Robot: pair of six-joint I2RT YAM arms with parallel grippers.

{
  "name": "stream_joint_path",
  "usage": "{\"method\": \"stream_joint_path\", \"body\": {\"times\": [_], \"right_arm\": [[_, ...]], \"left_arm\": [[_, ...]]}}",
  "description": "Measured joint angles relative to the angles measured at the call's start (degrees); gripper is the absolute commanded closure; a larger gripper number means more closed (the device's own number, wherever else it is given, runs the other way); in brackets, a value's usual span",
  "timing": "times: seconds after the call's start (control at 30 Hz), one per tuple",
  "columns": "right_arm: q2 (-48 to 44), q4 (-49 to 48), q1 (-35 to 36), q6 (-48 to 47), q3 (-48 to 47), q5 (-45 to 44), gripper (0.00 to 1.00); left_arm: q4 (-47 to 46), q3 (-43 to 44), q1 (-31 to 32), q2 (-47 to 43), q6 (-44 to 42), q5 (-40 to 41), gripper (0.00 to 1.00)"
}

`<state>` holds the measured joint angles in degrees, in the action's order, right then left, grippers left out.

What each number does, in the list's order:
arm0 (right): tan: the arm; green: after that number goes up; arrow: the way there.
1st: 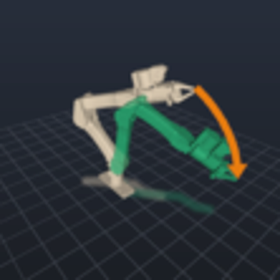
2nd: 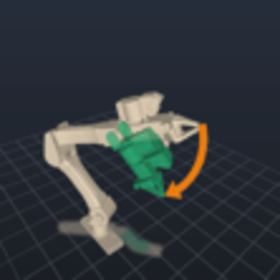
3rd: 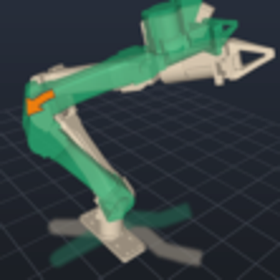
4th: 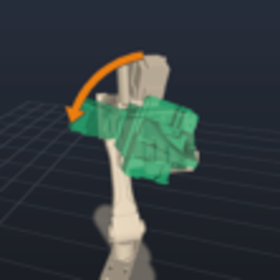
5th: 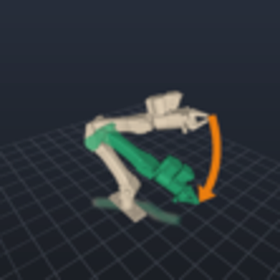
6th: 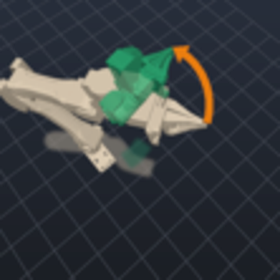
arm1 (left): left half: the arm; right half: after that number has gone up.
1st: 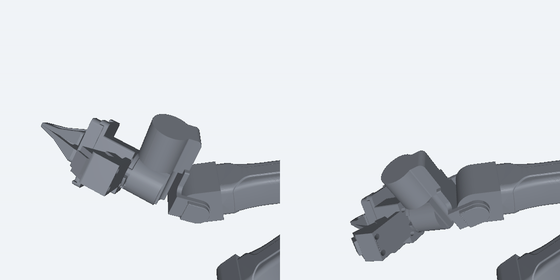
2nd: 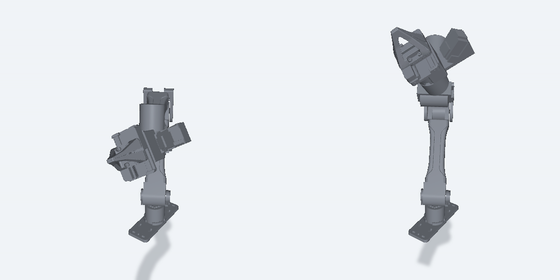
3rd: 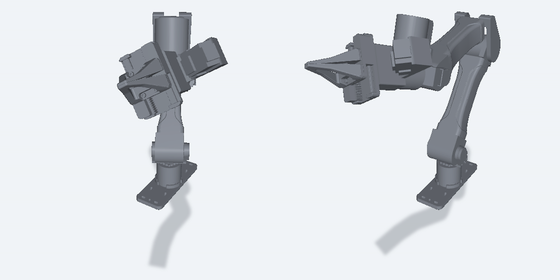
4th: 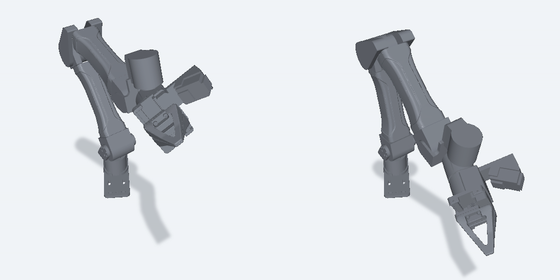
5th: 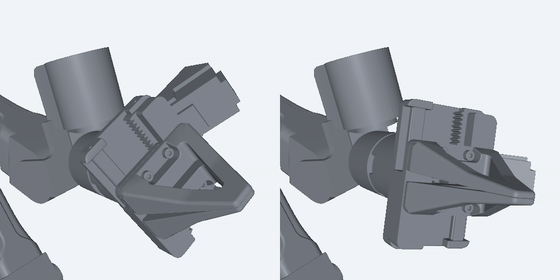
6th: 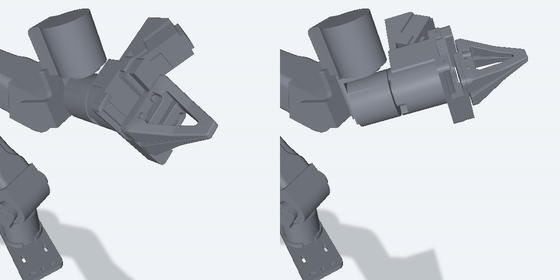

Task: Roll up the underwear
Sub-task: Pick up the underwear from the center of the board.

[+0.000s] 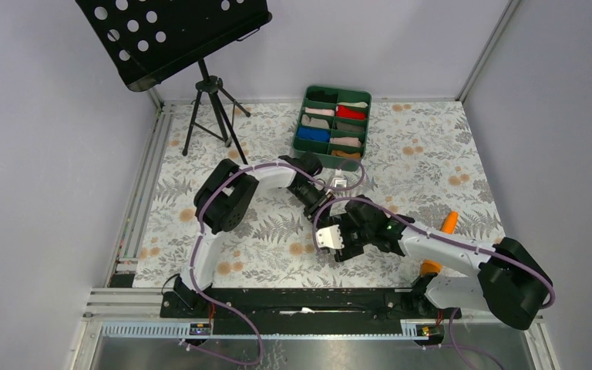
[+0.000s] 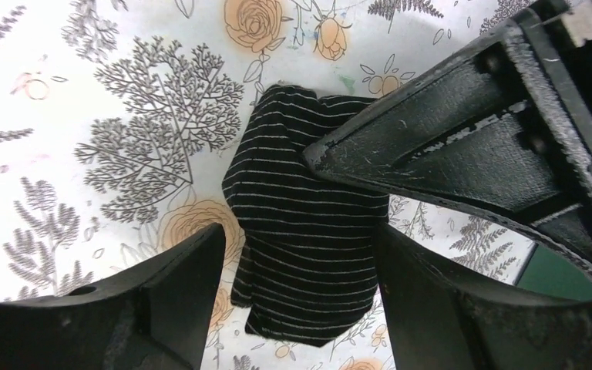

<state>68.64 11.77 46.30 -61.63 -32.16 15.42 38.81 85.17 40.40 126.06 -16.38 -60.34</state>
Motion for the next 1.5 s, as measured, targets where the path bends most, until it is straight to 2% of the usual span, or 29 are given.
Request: {"method": "stream_joint_path", "body": {"times": [0.13, 0.23, 0.3, 0.4, 0.5, 0.6, 0.63, 0.67, 0.7, 0.9, 1.13, 1.3, 1.5], "right_arm": [[2.08, -5.11, 0.17, -2.67, 2.6, -1.36, 0.23], [3.58, -8.61, 0.37, -4.48, 4.13, -2.08, 0.29], [4.37, -11.52, 0.63, -5.42, 4.74, -2.86, 0.46], [6.05, -15.02, 0.96, -6.99, 5.42, -4.0, 0.77], [7.21, -15.1, 1.14, -7.76, 4.22, -4.42, 0.88], [8.59, -10.82, 1.16, -7.13, 0.59, -4.22, 0.92], [9.05, -8.72, 1.09, -6.54, -1.03, -4.0, 0.93], [9.31, -6.91, 0.83, -5.92, -2.27, -3.61, 0.94], [9.49, -4.07, 0.35, -5.29, -3.96, -2.6, 0.94], [9.51, 11.28, -7.39, -1.7, -14.82, 3.74, 0.95], [11.58, 23.47, -17.2, -2.03, -29.05, 8.11, 0.96], [21.88, 25.94, -24.39, -3.96, -44.15, 8.55, 0.96], [38.95, 27.87, -28.59, -5.03, -63.87, 7.41, 0.96]], "left_arm": [[1.55, 1.38, -0.66, 1.55, 0.44, -1.49, 0.97], [3.52, 3.19, -1.05, 3.15, 1.03, -2.34, 0.88], [5.14, 4.33, -1.38, 4.07, 1.29, -2.75, 0.78], [6.56, 5.16, -1.73, 4.52, 1.44, -2.43, 0.68], [7.72, 5.46, -2.71, 4.5, 1.51, -1.16, 0.6], [8.63, 5.4, -4.31, 3.72, 2.19, 0.83, 0.54], [8.98, 5.27, -4.98, 2.95, 2.45, 2.12, 0.24], [9.35, 4.92, -5.66, 1.99, 2.49, 3.56, 0.04], [9.33, 4.2, -6.51, 0.48, 2.05, 5.2, 0.01], [8.5, -6.01, -11.26, -16.13, 1.62, 11.98, 0.01], [3.48, -20.33, -11.19, -35.91, 3.56, 19.28, 0.01], [2.34, -26.71, -11.21, -46.64, 4.94, 23.19, 0.01], [1.84, -27.19, -11.74, -47.25, 5.86, 24.65, 0.01]]}}
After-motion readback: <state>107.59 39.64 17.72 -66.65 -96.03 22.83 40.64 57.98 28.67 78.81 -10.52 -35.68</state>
